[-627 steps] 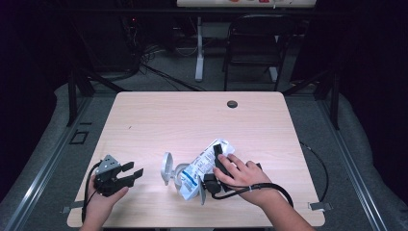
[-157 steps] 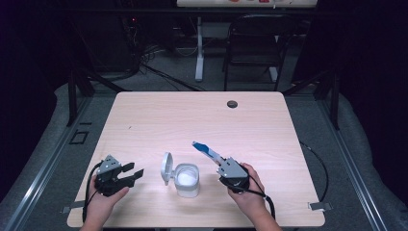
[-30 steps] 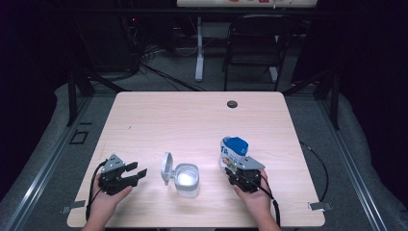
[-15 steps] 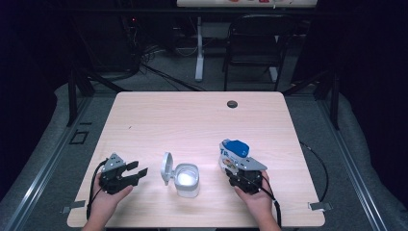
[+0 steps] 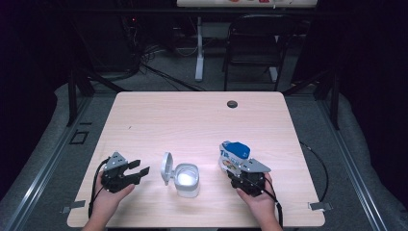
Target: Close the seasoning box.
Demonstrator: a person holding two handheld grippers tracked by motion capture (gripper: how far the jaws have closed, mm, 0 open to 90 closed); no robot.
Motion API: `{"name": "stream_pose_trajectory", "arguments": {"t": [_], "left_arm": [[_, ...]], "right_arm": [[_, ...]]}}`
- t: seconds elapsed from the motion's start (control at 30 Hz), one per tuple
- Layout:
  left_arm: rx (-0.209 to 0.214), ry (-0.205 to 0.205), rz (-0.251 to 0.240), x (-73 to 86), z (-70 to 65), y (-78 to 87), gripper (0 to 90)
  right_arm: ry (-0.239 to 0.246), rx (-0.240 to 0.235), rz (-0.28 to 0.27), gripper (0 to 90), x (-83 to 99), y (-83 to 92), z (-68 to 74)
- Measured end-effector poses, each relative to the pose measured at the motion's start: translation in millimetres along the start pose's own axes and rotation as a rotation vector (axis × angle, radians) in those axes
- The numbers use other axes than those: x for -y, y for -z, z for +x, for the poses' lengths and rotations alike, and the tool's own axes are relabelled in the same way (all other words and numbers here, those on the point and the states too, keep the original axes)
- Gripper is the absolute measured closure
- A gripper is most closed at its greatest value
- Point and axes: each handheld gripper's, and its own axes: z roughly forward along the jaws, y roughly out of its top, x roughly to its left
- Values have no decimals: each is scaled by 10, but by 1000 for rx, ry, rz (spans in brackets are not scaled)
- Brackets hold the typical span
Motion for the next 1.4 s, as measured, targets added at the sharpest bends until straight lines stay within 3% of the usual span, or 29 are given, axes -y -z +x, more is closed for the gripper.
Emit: {"name": "stream_pose_trajectory", "arguments": {"t": [0.23,0.53,0.73,0.93,1.4], "left_arm": [[11,-7,6,-40,-14,-9,492],[23,3,-31,-107,-19,71,506],[49,-1,-56,-166,-63,128,550],[62,-23,-50,-207,-153,156,617],[103,-68,-52,-277,-296,208,745]], "right_arm": [[-11,5,-9,478,23,47,-19],[-14,8,12,479,-33,171,-44],[-3,10,29,478,-37,299,-69],[-44,10,8,471,37,416,-109],[-88,-2,-39,485,118,458,-150]]}}
